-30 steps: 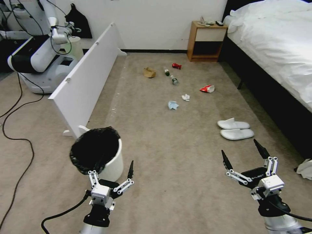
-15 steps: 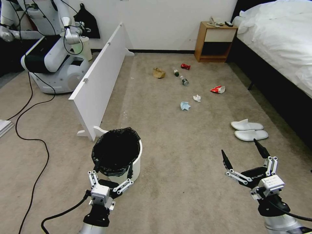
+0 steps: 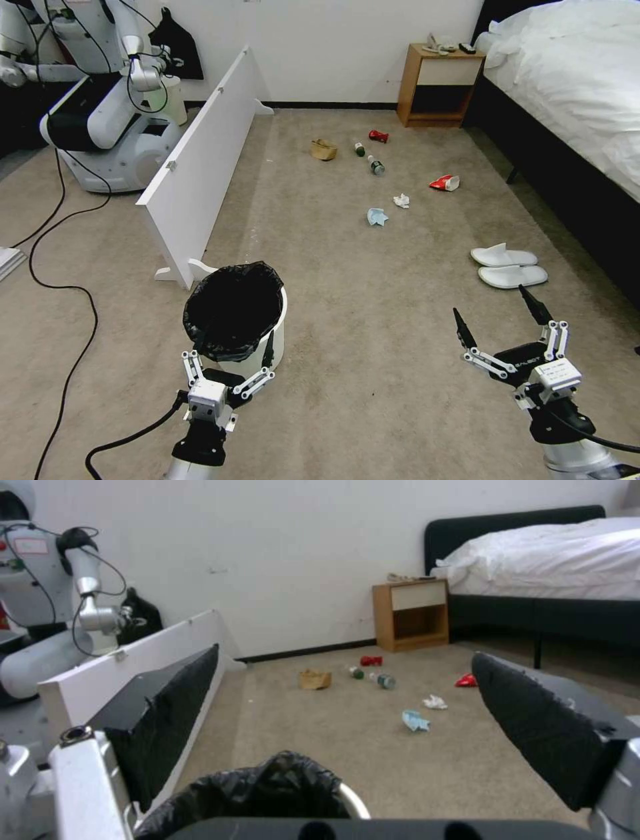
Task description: Pick up the trash bin, then pick up the garbage from the floor and place it into the trash bin.
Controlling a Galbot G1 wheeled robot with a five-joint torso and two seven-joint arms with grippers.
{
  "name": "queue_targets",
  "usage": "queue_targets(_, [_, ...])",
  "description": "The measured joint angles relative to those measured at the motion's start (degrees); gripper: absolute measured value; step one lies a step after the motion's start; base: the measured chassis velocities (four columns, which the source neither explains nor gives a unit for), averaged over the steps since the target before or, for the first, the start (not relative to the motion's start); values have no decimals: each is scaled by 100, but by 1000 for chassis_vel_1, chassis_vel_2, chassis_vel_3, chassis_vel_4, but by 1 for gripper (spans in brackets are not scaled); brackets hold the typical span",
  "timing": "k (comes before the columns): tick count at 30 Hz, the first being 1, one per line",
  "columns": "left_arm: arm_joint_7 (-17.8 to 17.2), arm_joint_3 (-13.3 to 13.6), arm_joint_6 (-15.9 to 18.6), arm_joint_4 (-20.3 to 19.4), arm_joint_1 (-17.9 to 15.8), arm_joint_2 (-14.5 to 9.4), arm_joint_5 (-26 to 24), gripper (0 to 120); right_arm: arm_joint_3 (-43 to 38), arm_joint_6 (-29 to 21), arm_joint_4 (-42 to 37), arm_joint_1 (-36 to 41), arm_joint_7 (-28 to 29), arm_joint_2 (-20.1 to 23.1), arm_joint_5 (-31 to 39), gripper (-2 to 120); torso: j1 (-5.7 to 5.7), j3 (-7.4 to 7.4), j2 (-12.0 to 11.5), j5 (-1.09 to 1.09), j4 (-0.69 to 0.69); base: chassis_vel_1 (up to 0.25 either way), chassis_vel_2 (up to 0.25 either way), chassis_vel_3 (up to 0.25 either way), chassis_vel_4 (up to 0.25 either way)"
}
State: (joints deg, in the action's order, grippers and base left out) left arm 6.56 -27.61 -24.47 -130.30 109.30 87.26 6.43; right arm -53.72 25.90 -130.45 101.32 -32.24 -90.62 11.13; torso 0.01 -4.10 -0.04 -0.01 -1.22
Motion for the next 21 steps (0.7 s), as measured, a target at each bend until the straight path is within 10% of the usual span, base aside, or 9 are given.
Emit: queue_targets(21, [-2, 5, -18, 66, -10, 17, 17, 100, 48, 115, 44, -30, 79, 57, 207, 100, 0, 0, 0, 1, 1, 118, 103, -108, -114])
